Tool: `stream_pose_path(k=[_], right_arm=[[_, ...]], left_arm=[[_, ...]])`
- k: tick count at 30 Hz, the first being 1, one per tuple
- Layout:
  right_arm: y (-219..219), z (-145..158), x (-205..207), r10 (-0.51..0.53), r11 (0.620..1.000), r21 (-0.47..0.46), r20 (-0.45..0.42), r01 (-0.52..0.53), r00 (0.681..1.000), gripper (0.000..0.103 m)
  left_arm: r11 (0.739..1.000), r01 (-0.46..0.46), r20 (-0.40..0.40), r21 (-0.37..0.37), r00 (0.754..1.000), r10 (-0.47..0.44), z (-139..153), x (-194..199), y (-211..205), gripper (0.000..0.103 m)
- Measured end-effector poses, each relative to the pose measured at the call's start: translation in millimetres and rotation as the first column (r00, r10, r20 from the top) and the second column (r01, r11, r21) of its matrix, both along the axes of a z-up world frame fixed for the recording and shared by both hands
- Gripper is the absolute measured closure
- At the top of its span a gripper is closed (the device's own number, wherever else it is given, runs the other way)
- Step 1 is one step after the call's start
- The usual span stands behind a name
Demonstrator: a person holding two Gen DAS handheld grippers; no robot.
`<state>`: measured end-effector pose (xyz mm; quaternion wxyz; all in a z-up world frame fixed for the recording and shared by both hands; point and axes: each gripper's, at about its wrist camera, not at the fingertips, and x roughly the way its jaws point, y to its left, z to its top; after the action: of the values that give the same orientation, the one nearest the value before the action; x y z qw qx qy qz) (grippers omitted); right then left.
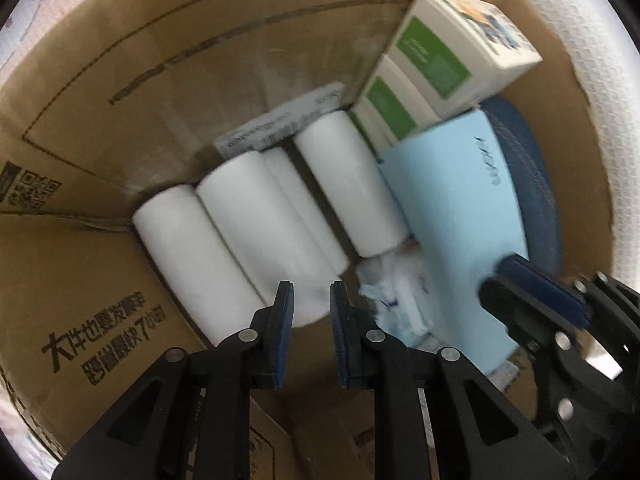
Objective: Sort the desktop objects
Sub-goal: 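Withdraw both open grippers from the box back toward the tubes on the mat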
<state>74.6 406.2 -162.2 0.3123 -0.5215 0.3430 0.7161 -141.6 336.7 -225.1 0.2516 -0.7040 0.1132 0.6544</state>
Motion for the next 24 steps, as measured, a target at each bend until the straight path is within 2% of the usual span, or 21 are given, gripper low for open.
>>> stream_pose_path(k=[5, 8, 9, 12, 13, 16, 20, 24], right_arm=[[-6, -5, -9, 0.030, 0.999, 0.026, 0.027, -0.030, 0.999, 0.092], [-8, -5, -13, 0.048, 0.998, 0.042, 0.046, -0.050, 0.998, 0.092], [-9, -4, -14, 0.052, 0.998, 0.040, 0.040, -0.053, 0.998, 0.092], [-9, -2, -13, 0.047, 0.998, 0.032, 0.007, -0.047, 0.999, 0.092], [-8, -2, -13, 0.045, 0.999, 0.031, 0.003, -0.045, 0.999, 0.092], [-8, -3, -12, 0.043, 0.998, 0.043, 0.048, -0.045, 0.998, 0.092], [-10, -4, -6, 0.033, 0.999, 0.032, 0.044, -0.035, 0.998, 0.092], [-7, -2, -1, 0.011, 0.999, 0.041, 0.052, -0.013, 0.999, 0.092]], left_arm=[[0.999, 0.013, -0.021, -0.029, 1.000, -0.013, -3, 1, -3, 0.081], [0.996, 0.016, -0.087, -0.083, 0.996, -0.023, 3, 3, -6, 0.082], [0.998, 0.018, -0.087, -0.067, 0.996, -0.024, 6, 4, -7, 0.082], [0.998, 0.048, -0.017, 0.044, 0.999, -0.047, 14, 9, -7, 0.080], [0.996, 0.071, -0.009, 0.053, 0.997, -0.071, 16, 11, -5, 0.079], [0.993, 0.117, -0.028, 0.001, 0.993, -0.117, 14, 14, 0, 0.069], [0.992, 0.123, 0.029, 0.002, 0.992, -0.123, 5, 19, -3, 0.069], [0.982, 0.174, -0.031, -0.067, 0.984, -0.176, 3, 27, -1, 0.068]])
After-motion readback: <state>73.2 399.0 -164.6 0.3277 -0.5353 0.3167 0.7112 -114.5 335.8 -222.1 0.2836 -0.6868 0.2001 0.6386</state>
